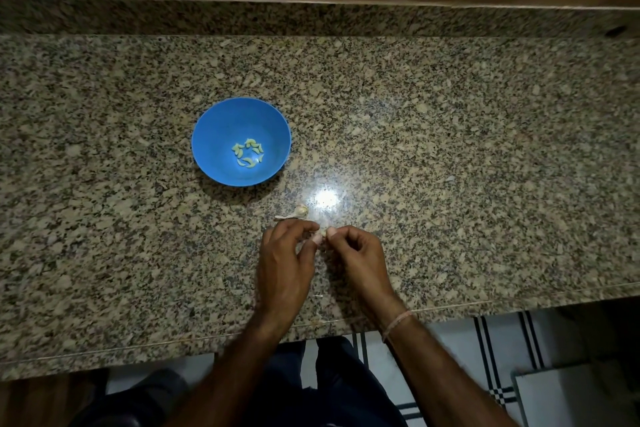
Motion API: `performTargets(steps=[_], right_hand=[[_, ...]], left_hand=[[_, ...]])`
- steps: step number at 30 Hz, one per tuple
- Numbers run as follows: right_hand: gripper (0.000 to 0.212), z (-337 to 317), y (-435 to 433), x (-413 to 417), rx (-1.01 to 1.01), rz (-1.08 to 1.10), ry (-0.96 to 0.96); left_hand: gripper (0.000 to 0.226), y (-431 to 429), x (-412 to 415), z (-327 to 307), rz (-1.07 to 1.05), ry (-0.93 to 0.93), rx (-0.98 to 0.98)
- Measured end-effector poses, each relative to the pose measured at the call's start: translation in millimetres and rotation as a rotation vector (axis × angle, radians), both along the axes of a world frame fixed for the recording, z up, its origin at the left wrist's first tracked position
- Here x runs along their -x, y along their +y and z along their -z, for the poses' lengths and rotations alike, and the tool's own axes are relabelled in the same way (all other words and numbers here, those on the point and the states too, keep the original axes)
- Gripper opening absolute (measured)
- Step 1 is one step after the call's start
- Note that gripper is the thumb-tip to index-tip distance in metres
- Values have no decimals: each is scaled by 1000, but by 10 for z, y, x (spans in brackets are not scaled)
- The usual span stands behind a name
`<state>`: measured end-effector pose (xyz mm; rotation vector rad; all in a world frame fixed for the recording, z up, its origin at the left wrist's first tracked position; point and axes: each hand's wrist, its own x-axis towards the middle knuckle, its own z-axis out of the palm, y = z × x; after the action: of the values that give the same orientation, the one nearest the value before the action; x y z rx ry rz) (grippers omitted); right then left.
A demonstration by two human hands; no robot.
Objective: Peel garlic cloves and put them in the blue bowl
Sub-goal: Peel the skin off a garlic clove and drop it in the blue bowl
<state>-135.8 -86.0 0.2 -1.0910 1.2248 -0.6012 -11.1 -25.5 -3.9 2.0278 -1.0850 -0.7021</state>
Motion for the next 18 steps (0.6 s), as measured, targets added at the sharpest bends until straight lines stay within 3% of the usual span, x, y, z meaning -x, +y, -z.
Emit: performTargets(steps=[7, 11, 15, 18], right_hand=[[33, 2, -22, 3, 57, -39, 76], [9, 64, -99, 88, 209, -55, 254], [12, 74, -128, 155, 209, -48, 270], [14, 113, -116, 219, 221, -44, 286]], left_hand=[[1, 8, -82, -21, -10, -90, 44], [9, 187, -349, 101, -154, -223, -62], [21, 288, -455, 204, -180, -274, -76], [27, 250, -248, 122, -49, -286, 0]])
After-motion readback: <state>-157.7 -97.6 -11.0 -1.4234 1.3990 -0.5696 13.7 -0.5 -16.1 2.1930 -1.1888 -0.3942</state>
